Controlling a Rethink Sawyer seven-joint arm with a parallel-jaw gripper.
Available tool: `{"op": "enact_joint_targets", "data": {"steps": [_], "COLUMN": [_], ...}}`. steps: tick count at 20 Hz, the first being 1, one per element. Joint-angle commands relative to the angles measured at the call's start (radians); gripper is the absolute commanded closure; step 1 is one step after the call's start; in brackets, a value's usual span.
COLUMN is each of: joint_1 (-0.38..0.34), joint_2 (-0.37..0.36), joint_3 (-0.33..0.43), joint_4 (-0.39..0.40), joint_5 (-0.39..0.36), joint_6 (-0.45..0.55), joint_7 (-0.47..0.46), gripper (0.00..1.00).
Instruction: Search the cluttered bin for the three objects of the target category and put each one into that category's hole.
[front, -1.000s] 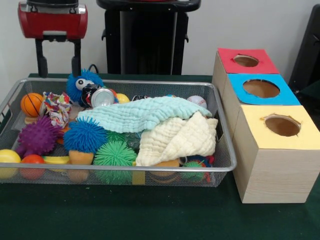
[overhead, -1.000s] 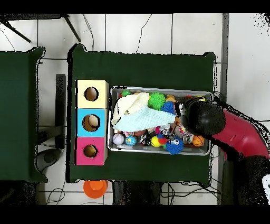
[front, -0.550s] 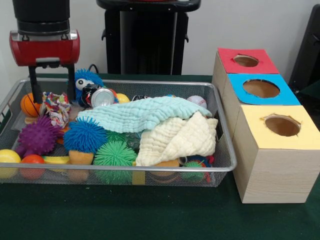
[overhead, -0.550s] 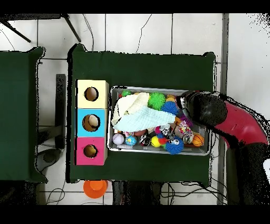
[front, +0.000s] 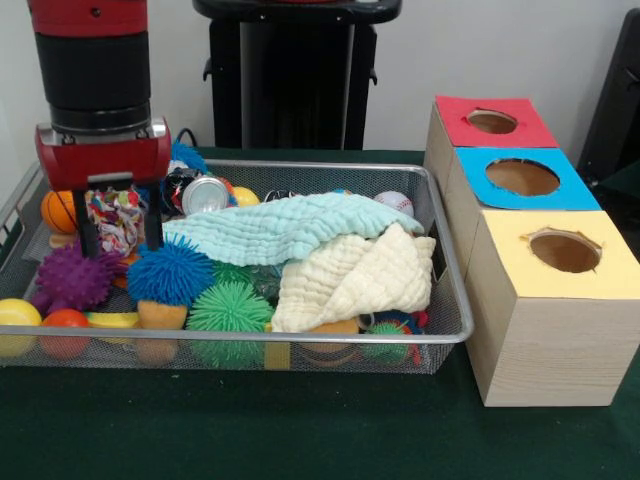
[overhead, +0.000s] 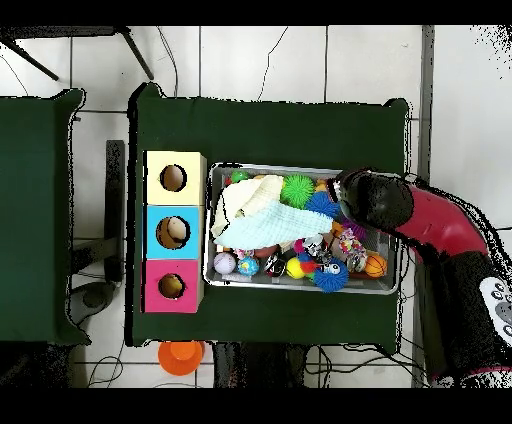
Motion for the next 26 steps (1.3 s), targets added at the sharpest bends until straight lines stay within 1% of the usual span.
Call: {"op": "enact_joint_targets", "data": {"steps": [1, 2, 9, 12, 19, 26], "joint_1": [-0.013, -0.014, 0.014, 0.01, -0.004, -0.004], "joint_2": [0.099, 0.104, 0.154, 0.17, 0.221, 0.262], "joint_3": [0.087, 0.086, 0.042, 0.044, 0.053, 0.047], "joint_4": [-0.032, -0.031, -0.084, -0.094, -0.106, -0.127], "joint_5": [-0.087, -0.094, -0.146, -0.157, -0.189, -0.207], "joint_6": [-0.047, -0.049, 0.012, 0.022, 0.004, 0.033], "joint_7": [-0.039, -0.038, -0.03, -0.03, -0.026, -0.038], "gripper": [0.0, 0.0, 0.0, 0.0, 0.0, 0.0]}}
